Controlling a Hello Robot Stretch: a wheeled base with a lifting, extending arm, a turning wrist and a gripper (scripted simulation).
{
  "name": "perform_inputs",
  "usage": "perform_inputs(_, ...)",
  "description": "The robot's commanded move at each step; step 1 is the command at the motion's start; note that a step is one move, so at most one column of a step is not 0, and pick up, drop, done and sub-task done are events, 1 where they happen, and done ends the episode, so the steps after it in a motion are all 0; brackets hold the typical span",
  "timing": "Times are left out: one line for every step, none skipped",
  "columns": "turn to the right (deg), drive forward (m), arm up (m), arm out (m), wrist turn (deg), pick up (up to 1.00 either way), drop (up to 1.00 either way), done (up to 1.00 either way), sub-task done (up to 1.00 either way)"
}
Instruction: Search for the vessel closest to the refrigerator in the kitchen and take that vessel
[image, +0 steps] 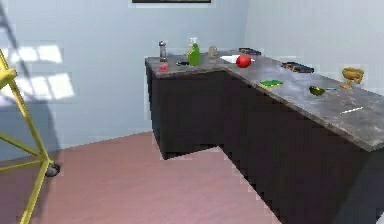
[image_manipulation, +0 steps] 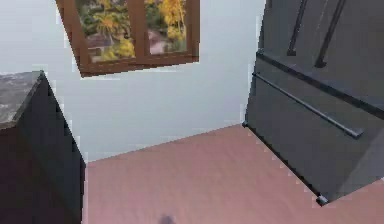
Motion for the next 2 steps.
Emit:
perform_inputs(0.0, 1.0, 0.0, 0.0, 0.0, 0.0, 0.0, 0.0, 0.0)
perform_inputs(-3.0, 0.0, 0.0, 0.0, 0.0, 0.0, 0.0, 0.0, 0.0)
